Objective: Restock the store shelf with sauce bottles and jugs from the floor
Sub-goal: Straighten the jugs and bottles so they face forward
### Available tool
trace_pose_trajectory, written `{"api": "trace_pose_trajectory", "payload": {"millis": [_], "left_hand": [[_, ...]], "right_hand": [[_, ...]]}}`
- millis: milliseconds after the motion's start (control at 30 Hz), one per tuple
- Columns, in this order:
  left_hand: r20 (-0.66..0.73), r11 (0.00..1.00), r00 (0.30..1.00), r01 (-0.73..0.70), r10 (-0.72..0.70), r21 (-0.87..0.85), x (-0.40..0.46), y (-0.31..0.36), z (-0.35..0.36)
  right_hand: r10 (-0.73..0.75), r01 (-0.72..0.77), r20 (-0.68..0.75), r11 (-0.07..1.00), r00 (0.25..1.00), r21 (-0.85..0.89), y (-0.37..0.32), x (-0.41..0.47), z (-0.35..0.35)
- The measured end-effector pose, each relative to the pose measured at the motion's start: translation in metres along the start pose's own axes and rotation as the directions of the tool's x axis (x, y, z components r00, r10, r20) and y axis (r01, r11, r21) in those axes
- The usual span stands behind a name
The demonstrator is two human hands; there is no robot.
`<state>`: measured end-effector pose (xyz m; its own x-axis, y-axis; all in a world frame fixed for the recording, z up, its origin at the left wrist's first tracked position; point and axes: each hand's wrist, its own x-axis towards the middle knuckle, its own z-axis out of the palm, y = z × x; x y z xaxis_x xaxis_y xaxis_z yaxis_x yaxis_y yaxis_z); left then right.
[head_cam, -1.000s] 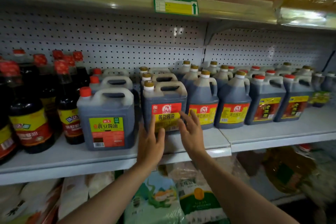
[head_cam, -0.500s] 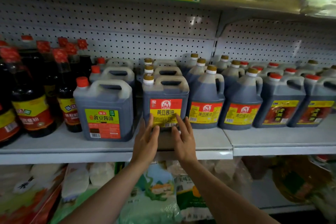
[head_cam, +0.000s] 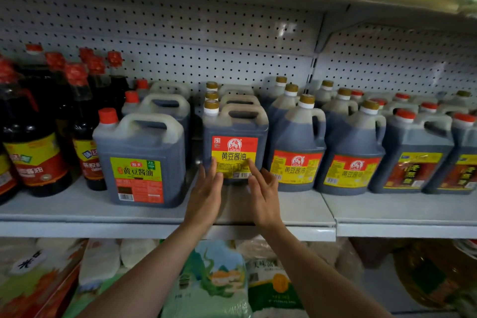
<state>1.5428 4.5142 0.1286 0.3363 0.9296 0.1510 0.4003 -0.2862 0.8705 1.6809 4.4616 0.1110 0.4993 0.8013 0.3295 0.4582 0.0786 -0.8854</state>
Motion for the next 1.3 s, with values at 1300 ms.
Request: {"api": "trace_pose_trajectory", "payload": {"millis": [1300], "left_hand": [[-0.055, 0.979, 0.998, -0.022, 0.011, -0.205, -0.006, -0.004, 0.0]], "right_hand": [[0.133, -0.134, 0.075, 0.991, 0.988, -0.001, -0.011, 0.008, 0.001]]}}
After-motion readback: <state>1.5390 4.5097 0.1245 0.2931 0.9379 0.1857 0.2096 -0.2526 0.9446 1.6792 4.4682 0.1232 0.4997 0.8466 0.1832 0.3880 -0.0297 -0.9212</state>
